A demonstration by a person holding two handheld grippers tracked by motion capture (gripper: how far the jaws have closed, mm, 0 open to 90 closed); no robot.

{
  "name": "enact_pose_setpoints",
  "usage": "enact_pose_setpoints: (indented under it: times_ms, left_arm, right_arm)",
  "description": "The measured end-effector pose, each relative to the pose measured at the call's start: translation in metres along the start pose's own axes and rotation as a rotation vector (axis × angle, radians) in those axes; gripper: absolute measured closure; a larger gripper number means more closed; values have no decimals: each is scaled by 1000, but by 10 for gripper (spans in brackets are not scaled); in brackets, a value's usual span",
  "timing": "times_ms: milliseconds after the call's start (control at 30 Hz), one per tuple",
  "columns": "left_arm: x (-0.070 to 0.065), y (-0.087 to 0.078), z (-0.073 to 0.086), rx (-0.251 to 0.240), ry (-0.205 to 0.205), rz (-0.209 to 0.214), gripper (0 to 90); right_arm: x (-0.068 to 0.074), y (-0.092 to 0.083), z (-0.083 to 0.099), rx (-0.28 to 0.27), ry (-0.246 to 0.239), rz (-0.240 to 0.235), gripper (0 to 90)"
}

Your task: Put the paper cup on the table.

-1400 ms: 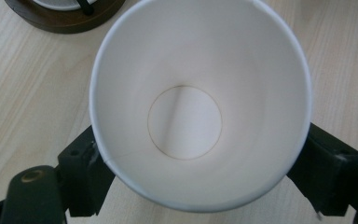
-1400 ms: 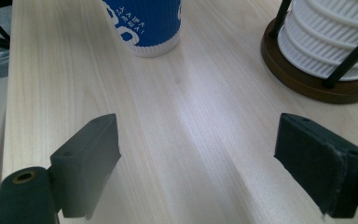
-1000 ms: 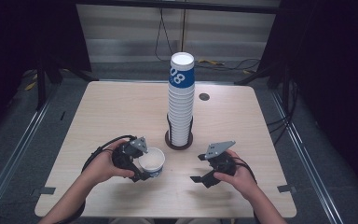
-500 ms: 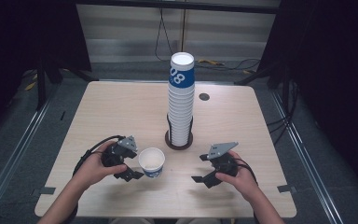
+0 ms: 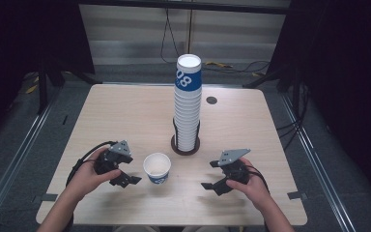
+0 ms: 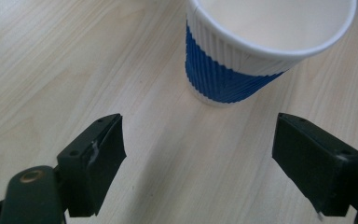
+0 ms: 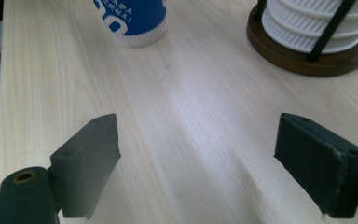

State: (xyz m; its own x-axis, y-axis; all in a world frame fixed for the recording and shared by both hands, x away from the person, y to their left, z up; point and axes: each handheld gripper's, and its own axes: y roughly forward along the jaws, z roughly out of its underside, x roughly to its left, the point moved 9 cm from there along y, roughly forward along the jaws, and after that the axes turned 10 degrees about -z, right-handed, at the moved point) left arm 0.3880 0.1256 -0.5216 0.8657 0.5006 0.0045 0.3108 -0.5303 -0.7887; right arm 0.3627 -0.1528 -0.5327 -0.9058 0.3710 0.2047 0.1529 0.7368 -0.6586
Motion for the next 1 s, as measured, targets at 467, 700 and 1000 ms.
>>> enact_pose_setpoints:
  times_ms: [467,700,1000]
  left_arm:
    - [12,-2,24,-33,-60,-18,168]
    - [18,-4,32,-44,-68,-38,168]
    - [24,-4,45,-38,-79,-57,168]
  right_arm:
    - [-4,-10,9,-11,13,19,132]
    - [-7,-13,14,-7,20,32,132]
    - [-14,-18,23,-5,36,53,132]
